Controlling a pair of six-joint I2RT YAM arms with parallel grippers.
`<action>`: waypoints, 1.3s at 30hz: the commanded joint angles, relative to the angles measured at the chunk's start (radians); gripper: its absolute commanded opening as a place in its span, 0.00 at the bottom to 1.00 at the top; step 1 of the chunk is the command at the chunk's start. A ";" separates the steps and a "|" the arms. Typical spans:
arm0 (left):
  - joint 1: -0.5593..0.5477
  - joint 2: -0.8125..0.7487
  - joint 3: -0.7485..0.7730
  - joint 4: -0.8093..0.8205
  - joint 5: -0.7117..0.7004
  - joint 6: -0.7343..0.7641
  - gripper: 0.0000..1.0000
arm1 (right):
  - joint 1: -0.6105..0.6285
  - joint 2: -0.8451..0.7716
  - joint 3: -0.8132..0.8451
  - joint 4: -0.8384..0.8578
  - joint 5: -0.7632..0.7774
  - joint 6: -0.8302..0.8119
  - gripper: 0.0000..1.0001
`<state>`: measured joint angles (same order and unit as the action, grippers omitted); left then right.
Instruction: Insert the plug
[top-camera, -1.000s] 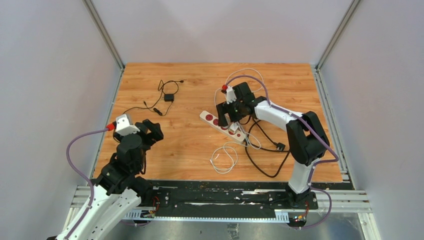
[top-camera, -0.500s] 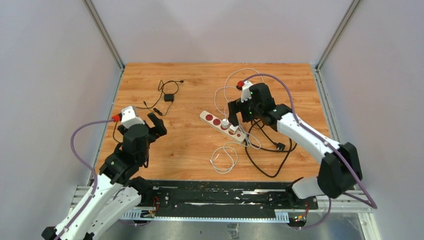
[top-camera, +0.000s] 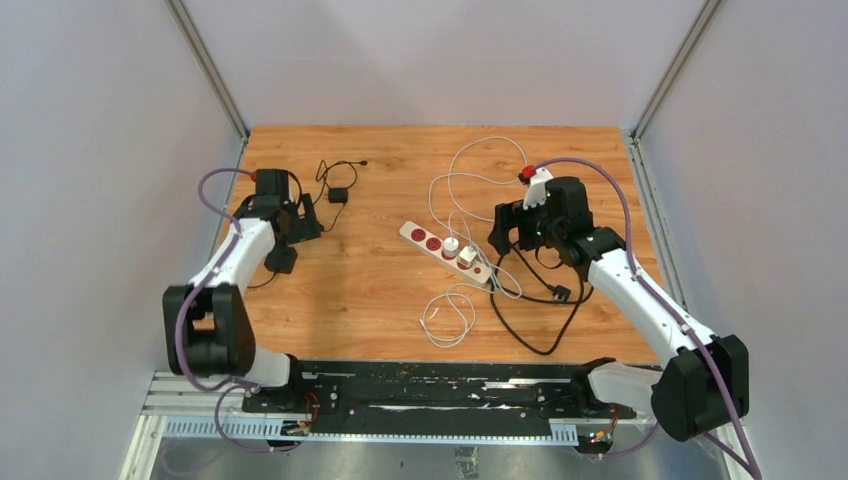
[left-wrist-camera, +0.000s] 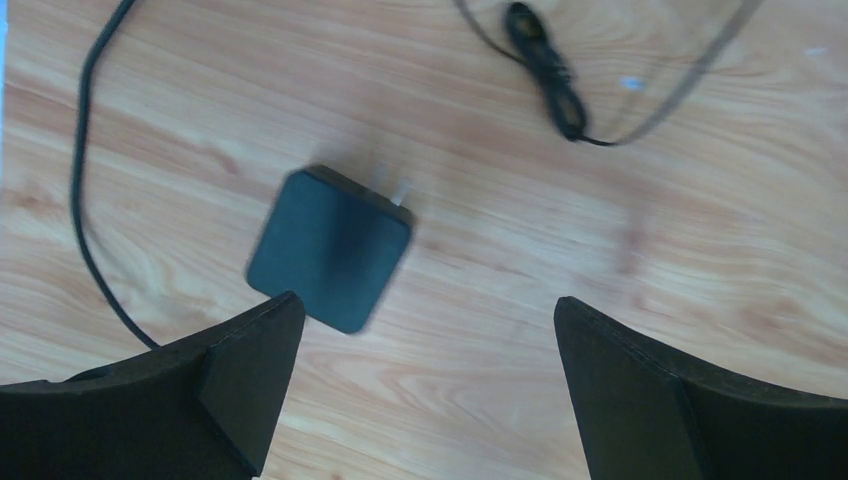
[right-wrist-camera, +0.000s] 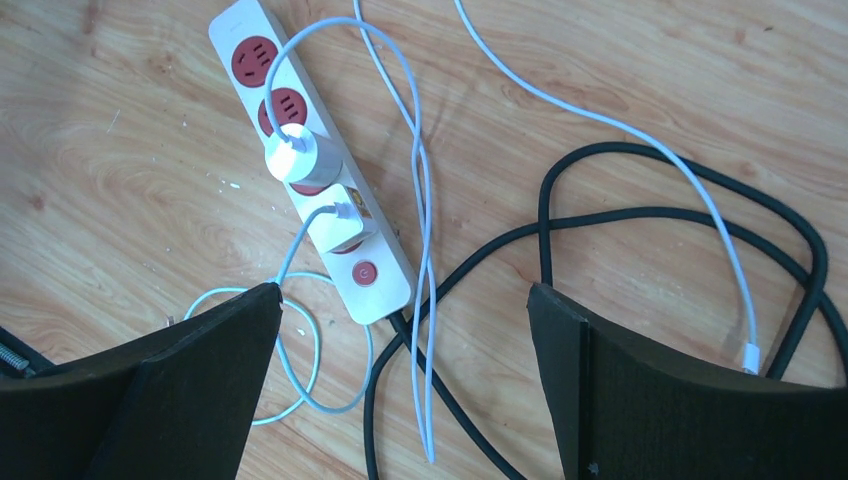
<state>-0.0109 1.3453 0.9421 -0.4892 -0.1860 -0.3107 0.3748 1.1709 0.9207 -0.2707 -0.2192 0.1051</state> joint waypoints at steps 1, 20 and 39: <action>0.090 0.162 0.098 -0.067 0.095 0.245 1.00 | -0.054 0.012 -0.023 -0.008 -0.143 0.005 0.99; 0.229 0.329 -0.010 0.132 0.265 0.448 1.00 | -0.113 0.058 -0.033 0.021 -0.204 0.000 0.98; 0.229 0.271 -0.077 0.167 0.315 0.250 0.20 | -0.148 -0.011 -0.066 0.045 -0.109 0.072 0.98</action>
<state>0.2131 1.6520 0.9157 -0.3286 0.0761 0.0536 0.2504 1.2201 0.8845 -0.2497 -0.3889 0.1329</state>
